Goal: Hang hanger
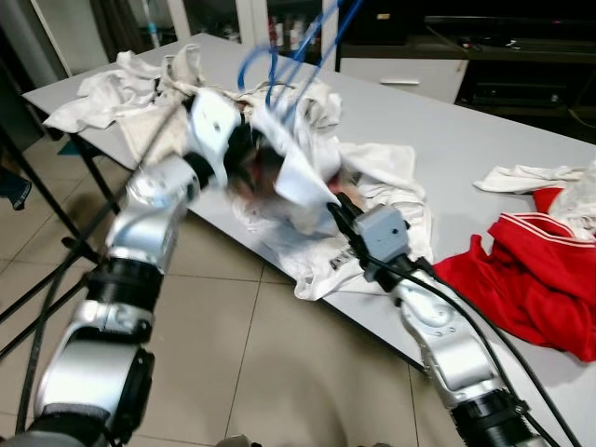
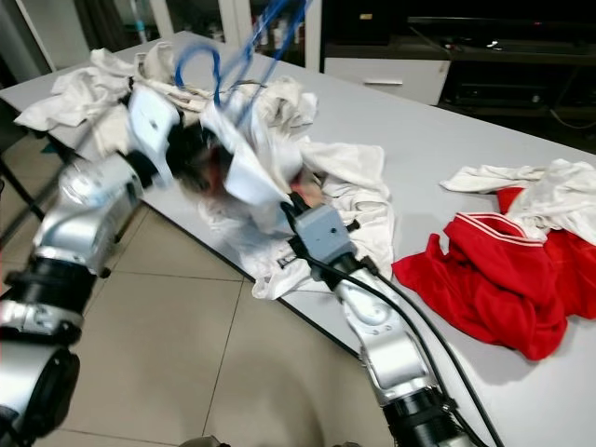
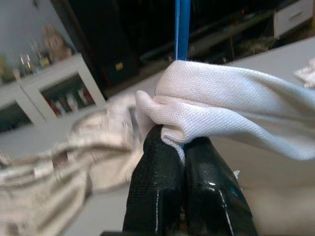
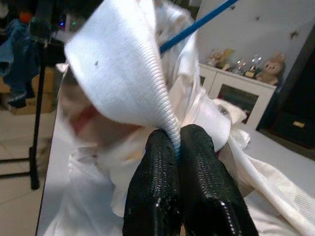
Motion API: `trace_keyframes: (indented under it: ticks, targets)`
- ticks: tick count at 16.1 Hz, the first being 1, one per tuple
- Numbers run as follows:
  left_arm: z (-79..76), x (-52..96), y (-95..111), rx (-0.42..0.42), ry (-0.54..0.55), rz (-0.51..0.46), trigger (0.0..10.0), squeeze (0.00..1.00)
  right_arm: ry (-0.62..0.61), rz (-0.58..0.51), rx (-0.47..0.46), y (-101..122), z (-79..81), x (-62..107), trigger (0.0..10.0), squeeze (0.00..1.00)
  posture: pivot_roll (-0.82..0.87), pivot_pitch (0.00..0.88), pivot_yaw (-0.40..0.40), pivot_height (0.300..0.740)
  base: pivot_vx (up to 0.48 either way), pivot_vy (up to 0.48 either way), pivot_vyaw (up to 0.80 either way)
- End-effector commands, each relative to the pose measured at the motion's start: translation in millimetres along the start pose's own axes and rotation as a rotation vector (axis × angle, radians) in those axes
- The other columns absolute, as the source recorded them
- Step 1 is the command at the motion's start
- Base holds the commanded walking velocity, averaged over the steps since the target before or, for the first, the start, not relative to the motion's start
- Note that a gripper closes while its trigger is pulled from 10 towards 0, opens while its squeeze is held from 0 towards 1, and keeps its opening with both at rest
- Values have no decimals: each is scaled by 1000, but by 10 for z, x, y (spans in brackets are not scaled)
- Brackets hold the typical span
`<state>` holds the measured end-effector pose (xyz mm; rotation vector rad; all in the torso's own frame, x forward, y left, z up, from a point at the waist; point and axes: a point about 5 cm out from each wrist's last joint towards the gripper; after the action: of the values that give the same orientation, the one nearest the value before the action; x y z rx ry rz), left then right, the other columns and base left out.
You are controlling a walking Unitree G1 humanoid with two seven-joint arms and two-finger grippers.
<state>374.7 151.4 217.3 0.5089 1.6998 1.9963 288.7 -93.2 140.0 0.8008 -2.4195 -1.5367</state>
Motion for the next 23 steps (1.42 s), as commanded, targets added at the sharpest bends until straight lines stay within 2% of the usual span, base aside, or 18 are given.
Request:
trace_keyframes:
  ticks: [1, 4, 7, 9, 10, 12, 15, 17, 20, 23]
  targets:
    - [5, 9, 132, -24, -4, -28, 10000, 0, -40, 20, 26, -13, -97, 4, 10000, 0, 6, 0, 47, 723, 0, 0, 0]
    - [-93, 67, 68, -19, -76, 2, 10000, 0, -230, 122, 125, -120, -387, 3, 10000, 0, 11, 0, 45, 723, 0, 0, 0]
    - [-321, 144, -31, 13, -193, 44, 10000, 0, -324, 160, 132, -137, -503, 18, 10000, 0, 17, 0, 47, 723, 0, 0, 0]
    - [-507, 213, -83, 98, -229, 54, 10000, 0, -368, 106, 84, -60, -503, 25, 10000, 0, 22, 0, 51, 723, 0, 0, 0]
    - [-533, 228, -102, 109, -228, 56, 10000, 0, -374, 92, 82, -36, -496, 29, 10000, 0, 24, 0, 52, 723, 0, 0, 0]
    - [-563, 267, -163, 171, -150, 69, 10000, 0, -402, 69, 87, 15, -488, 53, 10000, 0, 26, 1, 51, 723, 0, 0, 0]
    - [-579, 347, -195, 189, -71, 77, 10000, 0, -392, 85, 59, -20, -495, 137, 10000, 0, 25, 1, 49, 723, 0, 0, 0]
    - [-591, 396, -232, 185, -22, 79, 10000, 0, -317, 77, 19, -23, -403, 190, 10000, 0, 26, 4, 48, 723, 0, 0, 0]
    - [-620, 404, -251, 187, 0, 80, 10000, 0, -274, 62, 13, 2, -332, 198, 10000, 0, 27, 5, 49, 723, 0, 0, 0]
    - [-630, 368, -206, 164, 1, 71, 10000, 0, -290, 42, -13, 51, -349, 136, 10000, 0, 25, 1, 52, 723, 0, 0, 800]
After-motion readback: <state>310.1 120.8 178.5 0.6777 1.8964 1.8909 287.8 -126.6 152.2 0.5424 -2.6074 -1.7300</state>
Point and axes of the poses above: a point about 5 cm out from each wrist's last joint towards the gripper, its own x axis pointing back from the gripper into the wrist, its own y axis along the axis of the wrist's last joint, z = x × y, and after that the axes turned 10 degrees about x, right-handed
